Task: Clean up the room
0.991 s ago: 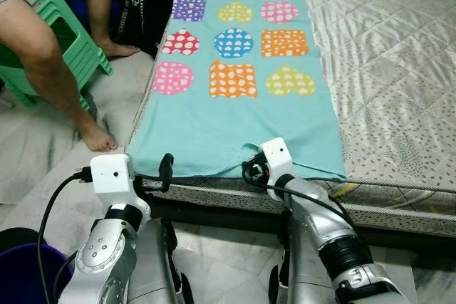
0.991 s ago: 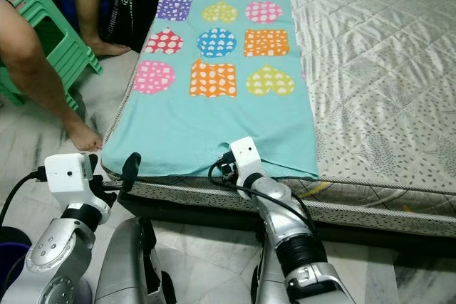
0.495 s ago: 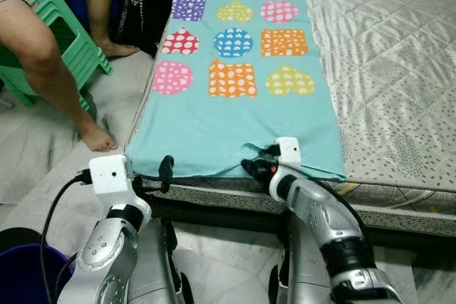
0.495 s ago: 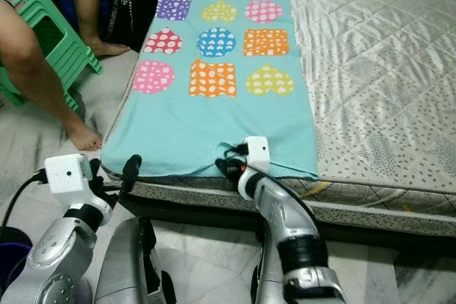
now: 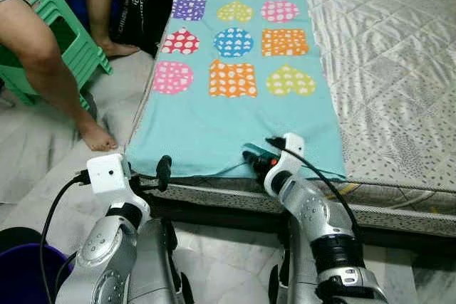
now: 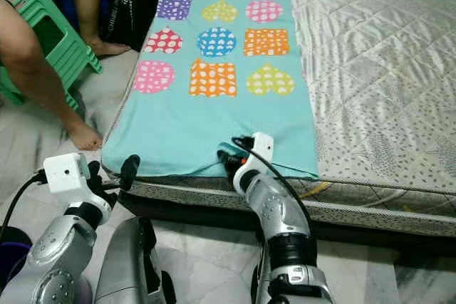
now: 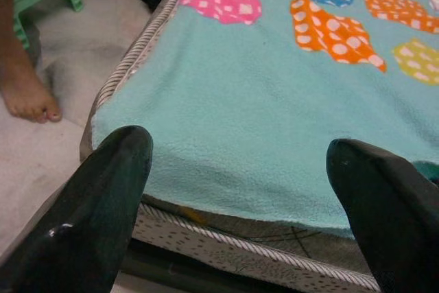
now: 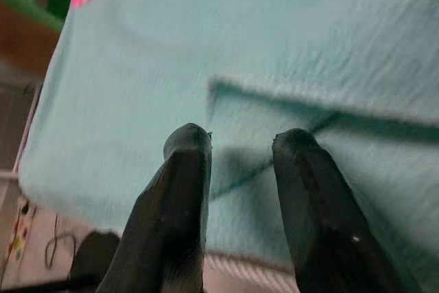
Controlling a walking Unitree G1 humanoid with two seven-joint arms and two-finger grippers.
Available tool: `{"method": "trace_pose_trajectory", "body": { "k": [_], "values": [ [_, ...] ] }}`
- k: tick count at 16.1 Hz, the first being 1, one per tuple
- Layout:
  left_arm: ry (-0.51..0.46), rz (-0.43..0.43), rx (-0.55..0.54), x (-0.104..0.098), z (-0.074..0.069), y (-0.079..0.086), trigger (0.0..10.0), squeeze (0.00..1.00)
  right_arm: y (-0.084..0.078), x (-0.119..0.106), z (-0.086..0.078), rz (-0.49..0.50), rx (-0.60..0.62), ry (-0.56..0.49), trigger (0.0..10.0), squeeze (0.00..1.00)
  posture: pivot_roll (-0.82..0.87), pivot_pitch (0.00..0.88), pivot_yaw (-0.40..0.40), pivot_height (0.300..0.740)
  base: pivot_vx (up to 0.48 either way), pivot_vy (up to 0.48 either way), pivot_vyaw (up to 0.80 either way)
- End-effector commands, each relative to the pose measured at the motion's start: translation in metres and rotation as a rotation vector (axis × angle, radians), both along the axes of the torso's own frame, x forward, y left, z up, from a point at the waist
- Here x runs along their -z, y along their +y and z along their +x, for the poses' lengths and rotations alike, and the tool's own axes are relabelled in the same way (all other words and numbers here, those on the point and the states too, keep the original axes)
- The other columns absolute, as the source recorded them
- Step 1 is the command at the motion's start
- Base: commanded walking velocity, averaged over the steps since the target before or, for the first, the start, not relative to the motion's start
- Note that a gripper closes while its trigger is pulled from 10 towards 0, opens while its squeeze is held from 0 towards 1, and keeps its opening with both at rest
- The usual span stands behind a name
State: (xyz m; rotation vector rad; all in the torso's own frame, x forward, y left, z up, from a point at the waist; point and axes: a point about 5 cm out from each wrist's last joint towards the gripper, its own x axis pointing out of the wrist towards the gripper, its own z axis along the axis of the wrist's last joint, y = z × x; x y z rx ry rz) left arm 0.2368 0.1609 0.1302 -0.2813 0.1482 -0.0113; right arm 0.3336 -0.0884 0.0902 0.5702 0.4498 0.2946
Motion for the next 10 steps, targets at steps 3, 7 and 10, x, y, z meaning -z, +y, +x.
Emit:
{"method": "trace_pose_trajectory", "body": {
  "k": [3,7,10],
  "values": [
    [0.031,-0.003,-0.002,0.0058,0.0000,0.0017,10.0,0.00,0.0045,-0.0023,0.0043,0.031,0.079,0.000,10.0,0.00,-0.02,0.182,0.045,0.533,0.000,0.000,0.00],
    [0.043,-0.018,-0.021,0.0075,0.0000,0.0032,10.0,0.00,-0.0011,-0.0023,0.0084,0.043,0.141,0.026,10.0,0.00,-0.02,0.179,0.043,0.533,0.000,0.000,0.00],
    [0.047,-0.024,-0.023,0.0082,0.0005,0.0034,10.0,0.00,-0.0036,-0.0027,0.0116,0.065,0.171,0.039,10.0,0.00,-0.02,0.178,0.043,0.533,0.000,0.000,0.00]
  ]
}}
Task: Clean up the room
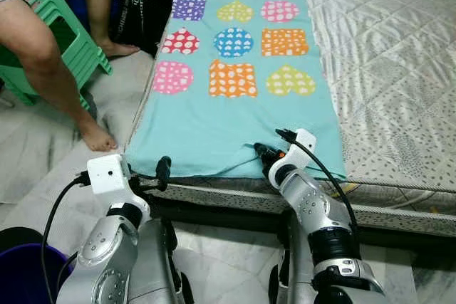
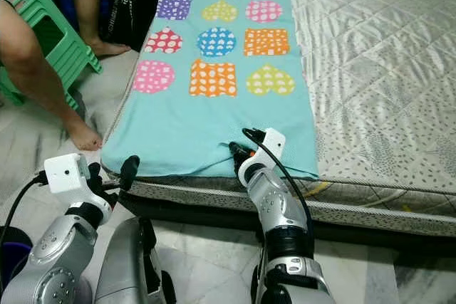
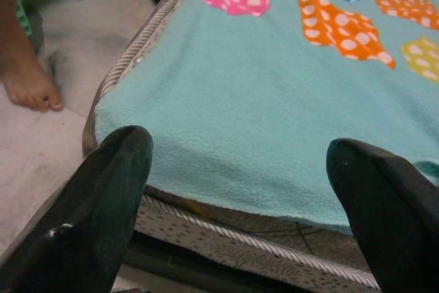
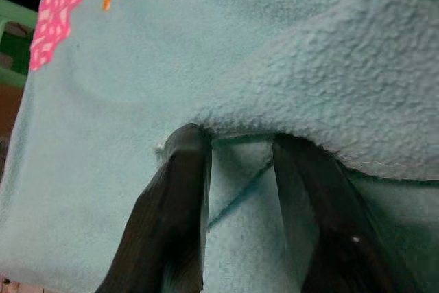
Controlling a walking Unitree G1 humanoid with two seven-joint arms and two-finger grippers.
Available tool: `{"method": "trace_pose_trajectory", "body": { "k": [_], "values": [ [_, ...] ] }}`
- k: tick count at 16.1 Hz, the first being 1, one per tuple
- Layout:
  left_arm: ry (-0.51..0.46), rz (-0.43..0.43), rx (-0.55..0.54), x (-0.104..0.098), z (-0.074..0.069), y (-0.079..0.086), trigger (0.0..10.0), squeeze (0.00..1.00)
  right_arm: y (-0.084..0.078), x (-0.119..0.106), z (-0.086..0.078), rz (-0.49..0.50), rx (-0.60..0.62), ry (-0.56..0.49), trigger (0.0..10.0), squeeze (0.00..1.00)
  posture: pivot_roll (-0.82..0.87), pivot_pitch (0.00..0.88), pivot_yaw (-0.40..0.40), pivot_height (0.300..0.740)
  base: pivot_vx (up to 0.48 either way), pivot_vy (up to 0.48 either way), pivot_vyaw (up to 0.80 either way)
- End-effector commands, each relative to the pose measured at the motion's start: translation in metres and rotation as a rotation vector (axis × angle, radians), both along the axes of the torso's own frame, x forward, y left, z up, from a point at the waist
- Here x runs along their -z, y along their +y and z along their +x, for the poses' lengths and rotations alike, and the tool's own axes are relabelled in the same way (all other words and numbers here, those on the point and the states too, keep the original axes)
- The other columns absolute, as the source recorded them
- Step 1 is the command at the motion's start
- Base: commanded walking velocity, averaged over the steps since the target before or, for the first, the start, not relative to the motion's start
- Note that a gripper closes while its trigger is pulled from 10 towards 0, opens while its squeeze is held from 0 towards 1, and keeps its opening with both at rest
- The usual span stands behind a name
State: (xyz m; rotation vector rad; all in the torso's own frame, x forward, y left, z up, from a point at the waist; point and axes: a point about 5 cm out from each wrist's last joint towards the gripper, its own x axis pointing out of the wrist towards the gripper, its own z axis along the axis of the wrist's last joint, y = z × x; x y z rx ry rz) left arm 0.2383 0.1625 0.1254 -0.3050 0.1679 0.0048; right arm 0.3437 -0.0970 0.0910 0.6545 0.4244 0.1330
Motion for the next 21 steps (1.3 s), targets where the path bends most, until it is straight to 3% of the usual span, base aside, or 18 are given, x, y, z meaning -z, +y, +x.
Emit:
{"method": "trace_pose_trajectory", "body": {
  "k": [1,3,5,6,9,10,11,12,13,14,17,21],
  "values": [
    [0.025,-0.003,-0.007,0.003,-0.001,0.002,10.0,0.00,0.004,-0.002,0.002,0.025,0.006,0.011,10.0,0.00,-0.02,0.178,0.043,0.533,0.000,0.000,0.00],
    [0.026,-0.003,-0.007,0.004,-0.001,0.002,10.0,0.00,-0.001,-0.002,0.003,-0.022,0.018,-0.009,10.0,0.00,-0.02,0.176,0.045,0.533,0.000,0.000,0.00],
    [0.027,-0.004,-0.005,0.004,0.000,0.001,10.0,0.00,-0.018,-0.014,0.010,-0.214,0.102,-0.114,10.0,0.00,-0.02,0.175,0.046,0.533,0.000,0.000,0.00],
    [0.027,-0.003,-0.004,0.003,0.000,0.001,10.0,0.00,-0.024,-0.020,0.014,-0.263,0.125,-0.145,10.0,0.00,-0.02,0.175,0.046,0.533,0.000,0.000,0.00],
    [0.028,-0.002,-0.009,0.004,0.000,0.002,10.0,0.00,-0.037,-0.026,0.019,-0.317,0.189,-0.153,10.0,0.00,-0.02,0.170,0.045,0.533,0.000,0.000,0.00],
    [0.028,-0.001,-0.010,0.004,0.001,0.002,10.0,0.00,-0.038,-0.024,0.018,-0.340,0.186,-0.144,5.5,0.00,-0.02,0.170,0.045,0.533,0.000,0.000,0.00],
    [0.028,-0.001,-0.010,0.004,0.001,0.002,10.0,0.00,-0.038,-0.023,0.018,-0.343,0.186,-0.144,4.7,0.00,-0.02,0.170,0.045,0.533,0.000,0.000,0.00],
    [0.027,-0.001,-0.011,0.004,0.001,0.002,10.0,0.00,-0.037,-0.020,0.017,-0.356,0.182,-0.135,0.0,0.00,-0.02,0.168,0.044,0.533,0.000,0.000,0.00],
    [0.026,0.001,-0.012,0.003,0.001,0.002,10.0,0.00,-0.036,-0.018,0.015,-0.377,0.173,-0.126,0.0,0.00,-0.02,0.168,0.044,0.533,0.000,0.000,0.00],
    [0.025,0.002,-0.014,0.003,0.001,0.003,10.0,0.00,-0.035,-0.017,0.014,-0.403,0.162,-0.132,0.9,0.00,-0.02,0.167,0.044,0.533,0.000,0.000,0.00],
    [0.025,0.005,-0.019,0.003,0.001,0.004,10.0,0.00,-0.042,-0.015,0.011,-0.456,0.155,-0.126,0.0,0.00,-0.02,0.162,0.043,0.533,0.000,0.000,0.00],
    [0.024,0.003,-0.018,0.003,0.002,0.004,10.0,0.00,-0.061,-0.012,0.007,-0.505,0.195,-0.108,0.0,0.00,-0.02,0.159,0.043,0.533,0.000,0.000,0.00]
  ]
}}
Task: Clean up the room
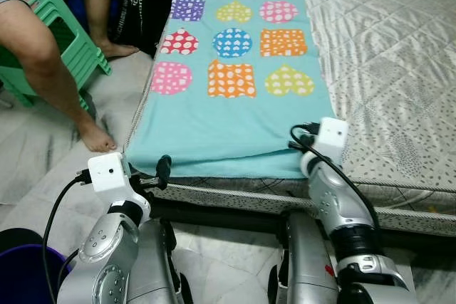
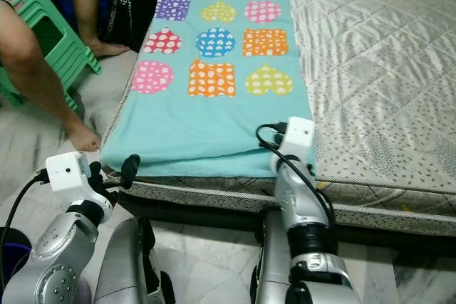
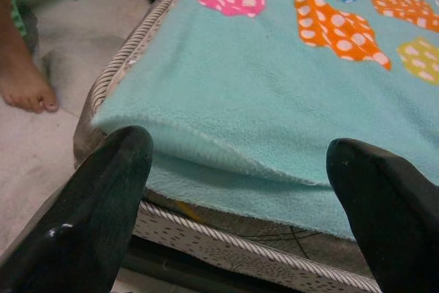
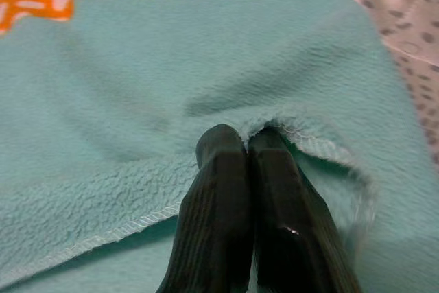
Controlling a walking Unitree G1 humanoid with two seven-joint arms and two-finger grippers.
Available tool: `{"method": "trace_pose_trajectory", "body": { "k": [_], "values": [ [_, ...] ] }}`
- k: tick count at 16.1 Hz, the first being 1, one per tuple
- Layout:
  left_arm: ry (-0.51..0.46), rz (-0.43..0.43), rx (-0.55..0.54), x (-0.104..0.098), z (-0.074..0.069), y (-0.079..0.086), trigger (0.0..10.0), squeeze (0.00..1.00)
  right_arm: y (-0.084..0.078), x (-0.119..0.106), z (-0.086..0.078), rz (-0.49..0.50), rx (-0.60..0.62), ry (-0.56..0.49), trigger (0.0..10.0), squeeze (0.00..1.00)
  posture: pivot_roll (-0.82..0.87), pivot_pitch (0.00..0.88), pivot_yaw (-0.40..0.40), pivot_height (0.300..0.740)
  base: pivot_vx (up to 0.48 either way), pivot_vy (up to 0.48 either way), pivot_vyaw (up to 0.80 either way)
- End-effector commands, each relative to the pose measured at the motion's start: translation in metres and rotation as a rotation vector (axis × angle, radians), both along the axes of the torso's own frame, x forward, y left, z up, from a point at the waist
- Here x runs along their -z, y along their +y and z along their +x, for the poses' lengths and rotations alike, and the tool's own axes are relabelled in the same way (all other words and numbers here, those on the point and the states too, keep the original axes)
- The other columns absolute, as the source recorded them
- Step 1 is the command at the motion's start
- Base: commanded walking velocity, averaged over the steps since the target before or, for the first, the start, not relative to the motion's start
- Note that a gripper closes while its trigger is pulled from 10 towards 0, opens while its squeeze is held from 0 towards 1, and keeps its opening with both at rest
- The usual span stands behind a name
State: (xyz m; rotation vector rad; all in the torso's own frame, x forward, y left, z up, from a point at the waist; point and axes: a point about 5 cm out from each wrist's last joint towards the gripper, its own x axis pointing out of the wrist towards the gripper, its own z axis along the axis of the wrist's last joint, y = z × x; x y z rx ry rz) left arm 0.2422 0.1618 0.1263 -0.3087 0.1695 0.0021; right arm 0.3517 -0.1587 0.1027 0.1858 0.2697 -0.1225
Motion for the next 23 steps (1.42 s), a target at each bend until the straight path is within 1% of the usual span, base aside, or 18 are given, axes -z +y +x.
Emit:
{"method": "trace_pose_trajectory", "body": {
  "k": [1,5,7,8,9,10,11,12,14,16,17,19,20,21,22,23],
  "values": [
    [0.022,0.008,-0.020,0.004,-0.001,0.004,10.0,0.00,-0.003,-0.001,-0.001,-0.004,0.015,-0.001,0.0,0.00,-0.02,0.158,0.044,0.533,0.000,0.000,0.00],
    [0.020,0.011,-0.024,0.004,-0.001,0.005,10.0,0.00,-0.009,-0.003,-0.005,0.011,0.023,-0.002,0.0,0.00,-0.02,0.156,0.043,0.533,0.000,0.000,0.00],
    [0.021,0.012,-0.026,0.004,-0.002,0.006,10.0,0.00,-0.017,-0.006,-0.011,0.012,0.013,-0.003,0.0,0.00,-0.02,0.153,0.043,0.533,0.000,0.000,0.00],
    [0.024,0.013,-0.027,0.004,-0.002,0.007,10.0,0.00,-0.028,-0.004,-0.028,-0.005,-0.008,0.012,0.0,0.00,-0.04,0.154,0.047,0.533,0.000,0.000,0.00],
    [0.027,0.013,-0.023,0.005,-0.002,0.007,10.0,0.00,-0.032,-0.002,-0.037,-0.012,-0.011,0.027,0.0,0.00,-0.04,0.155,0.047,0.533,0.000,0.000,0.00],
    [0.028,0.013,-0.019,0.006,-0.002,0.007,10.0,0.00,-0.034,0.001,-0.041,-0.017,-0.013,0.040,0.0,0.00,-0.04,0.154,0.048,0.533,0.000,0.000,0.00],
    [0.029,0.014,-0.015,0.006,-0.001,0.006,10.0,0.00,-0.034,0.004,-0.047,-0.016,-0.015,0.054,0.0,0.00,-0.05,0.155,0.051,0.533,0.000,0.000,0.00],
    [0.030,0.016,-0.009,0.006,-0.001,0.006,10.0,0.00,-0.033,0.008,-0.057,-0.004,-0.016,0.081,0.0,0.00,-0.05,0.153,0.053,0.533,0.000,0.000,0.00],
    [0.031,0.018,-0.006,0.006,-0.001,0.006,10.0,0.00,-0.031,0.010,-0.064,0.001,-0.023,0.096,0.0,0.00,-0.05,0.153,0.055,0.533,0.000,0.000,0.00],
    [0.037,0.020,0.002,0.007,-0.001,0.006,10.0,0.00,-0.019,0.015,-0.088,0.015,-0.091,0.177,0.0,0.00,-0.05,0.151,0.054,0.533,0.000,0.000,0.00],
    [0.038,0.021,0.004,0.007,-0.001,0.006,10.0,0.00,-0.017,0.017,-0.092,0.018,-0.107,0.194,0.0,0.00,-0.05,0.149,0.053,0.533,0.000,0.000,0.00],
    [0.046,0.020,0.013,0.009,0.000,0.005,10.0,0.00,-0.013,0.022,-0.104,0.016,-0.170,0.263,0.0,0.00,-0.06,0.147,0.053,0.533,0.000,0.000,0.00],
    [0.048,0.020,0.016,0.009,0.000,0.004,10.0,0.00,-0.012,0.023,-0.105,0.017,-0.182,0.276,0.0,0.00,-0.06,0.146,0.053,0.533,0.000,0.000,0.00],
    [0.050,0.020,0.023,0.010,0.000,0.003,10.0,0.00,-0.008,0.025,-0.104,0.018,-0.231,0.300,10.0,0.00,-0.06,0.146,0.053,0.533,0.000,0.000,0.00],
    [0.051,0.021,0.025,0.010,0.001,0.003,10.0,0.00,-0.007,0.026,-0.103,0.008,-0.241,0.310,10.0,0.00,-0.06,0.143,0.054,0.533,0.000,0.000,0.00],
    [0.052,0.021,0.026,0.010,0.001,0.003,10.0,0.00,-0.006,0.024,-0.102,-0.001,-0.244,0.311,10.0,0.89,-0.06,0.143,0.054,0.533,0.000,0.000,0.00]
  ]
}}
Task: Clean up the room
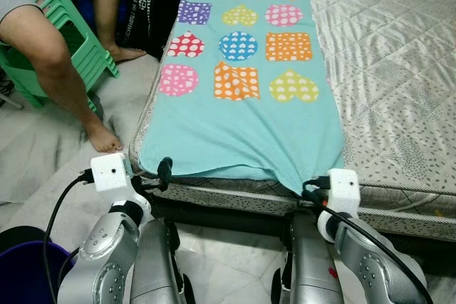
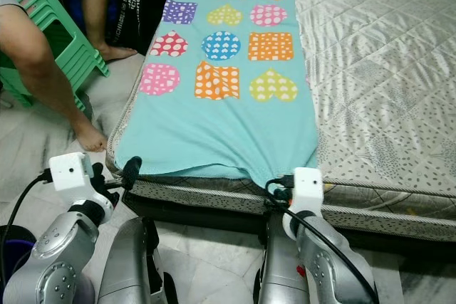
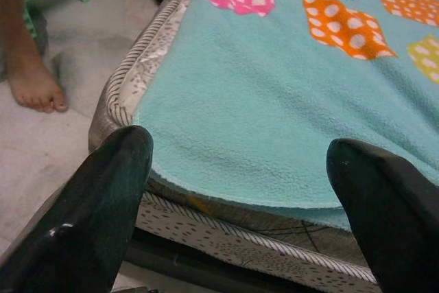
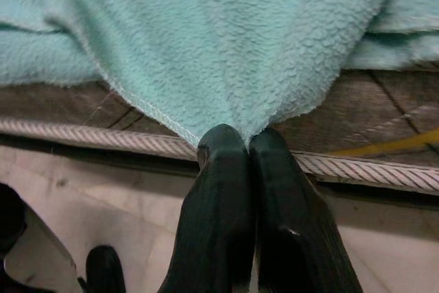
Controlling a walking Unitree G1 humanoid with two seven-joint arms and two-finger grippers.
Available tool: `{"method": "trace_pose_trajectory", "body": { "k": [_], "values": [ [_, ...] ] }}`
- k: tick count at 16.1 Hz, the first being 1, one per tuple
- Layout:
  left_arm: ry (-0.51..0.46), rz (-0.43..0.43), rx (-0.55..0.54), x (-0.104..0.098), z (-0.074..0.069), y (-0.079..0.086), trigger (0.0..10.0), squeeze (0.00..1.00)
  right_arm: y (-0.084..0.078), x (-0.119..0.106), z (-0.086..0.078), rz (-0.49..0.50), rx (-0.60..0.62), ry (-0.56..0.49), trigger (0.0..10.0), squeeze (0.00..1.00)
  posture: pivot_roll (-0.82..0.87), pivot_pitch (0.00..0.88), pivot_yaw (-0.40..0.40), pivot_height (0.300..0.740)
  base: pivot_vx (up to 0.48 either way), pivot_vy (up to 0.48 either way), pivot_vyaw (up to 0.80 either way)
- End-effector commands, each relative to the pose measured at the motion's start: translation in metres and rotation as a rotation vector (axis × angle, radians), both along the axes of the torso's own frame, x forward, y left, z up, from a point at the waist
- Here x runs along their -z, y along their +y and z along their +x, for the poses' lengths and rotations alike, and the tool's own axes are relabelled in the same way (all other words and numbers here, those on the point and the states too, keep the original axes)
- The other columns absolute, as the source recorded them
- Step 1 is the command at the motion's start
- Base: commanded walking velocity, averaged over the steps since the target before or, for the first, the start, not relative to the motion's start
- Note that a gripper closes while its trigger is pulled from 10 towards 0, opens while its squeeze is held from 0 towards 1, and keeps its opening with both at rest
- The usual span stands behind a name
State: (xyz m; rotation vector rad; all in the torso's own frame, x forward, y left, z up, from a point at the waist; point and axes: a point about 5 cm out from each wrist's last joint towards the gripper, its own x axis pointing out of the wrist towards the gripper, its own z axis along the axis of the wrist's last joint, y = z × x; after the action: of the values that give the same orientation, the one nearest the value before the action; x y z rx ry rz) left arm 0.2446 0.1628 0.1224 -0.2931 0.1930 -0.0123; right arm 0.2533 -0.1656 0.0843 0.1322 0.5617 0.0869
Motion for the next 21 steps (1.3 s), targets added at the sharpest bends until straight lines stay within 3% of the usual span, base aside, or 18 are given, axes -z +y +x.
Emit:
{"method": "trace_pose_trajectory", "body": {
  "k": [1,3,7,9,10,13,14,15,19,21],
  "values": [
    [0.032,0.007,0.006,0.006,-0.001,0.001,10.0,0.00,0.001,0.003,-0.002,-0.012,-0.006,0.027,10.0,1.00,-0.06,0.143,0.054,0.533,0.000,0.000,0.00],
    [0.032,0.008,0.000,0.006,-0.001,0.001,10.0,0.00,-0.002,-0.004,0.003,-0.052,-0.004,-0.017,10.0,1.00,-0.06,0.142,0.053,0.533,0.000,0.000,0.00],
    [0.026,0.053,-0.059,0.003,-0.001,0.008,10.0,0.00,-0.019,-0.033,0.024,-0.163,0.071,-0.237,10.0,1.00,-0.07,0.139,0.051,0.533,0.000,0.000,0.00],
    [0.090,0.014,-0.177,0.016,-0.001,0.024,10.0,0.00,-0.022,-0.063,0.045,-0.171,0.086,-0.406,10.0,1.00,-0.08,0.140,0.052,0.533,0.000,0.000,0.00],
    [0.094,0.016,-0.185,0.016,-0.001,0.026,10.0,0.00,-0.021,-0.065,0.046,-0.170,0.085,-0.417,10.0,1.00,-0.08,0.140,0.052,0.533,0.000,0.000,0.00],
    [0.153,-0.012,-0.343,0.029,-0.001,0.051,10.0,0.00,-0.021,-0.079,0.061,-0.172,0.089,-0.491,10.0,1.00,-0.09,0.141,0.050,0.533,0.000,0.000,0.00],
    [0.164,-0.024,-0.364,0.032,-0.001,0.054,10.0,0.00,-0.020,-0.079,0.062,-0.173,0.086,-0.498,10.0,0.80,-0.09,0.141,0.050,0.533,0.000,0.000,0.00],
    [0.175,-0.048,-0.373,0.037,0.002,0.058,10.0,0.00,-0.019,-0.079,0.064,-0.172,0.077,-0.514,10.0,0.00,-0.09,0.147,0.041,0.533,0.000,0.000,0.00],
    [0.132,-0.074,-0.334,0.037,0.017,0.059,10.0,0.00,-0.016,-0.075,0.054,-0.178,0.025,-0.518,10.0,0.00,-0.11,0.159,0.032,0.533,0.000,0.000,0.00],
    [0.122,-0.063,-0.315,0.039,0.026,0.058,10.0,0.00,-0.012,-0.068,0.040,-0.135,-0.042,-0.499,10.0,0.00,-0.12,0.165,0.032,0.533,0.000,0.000,0.00]
  ]
}}
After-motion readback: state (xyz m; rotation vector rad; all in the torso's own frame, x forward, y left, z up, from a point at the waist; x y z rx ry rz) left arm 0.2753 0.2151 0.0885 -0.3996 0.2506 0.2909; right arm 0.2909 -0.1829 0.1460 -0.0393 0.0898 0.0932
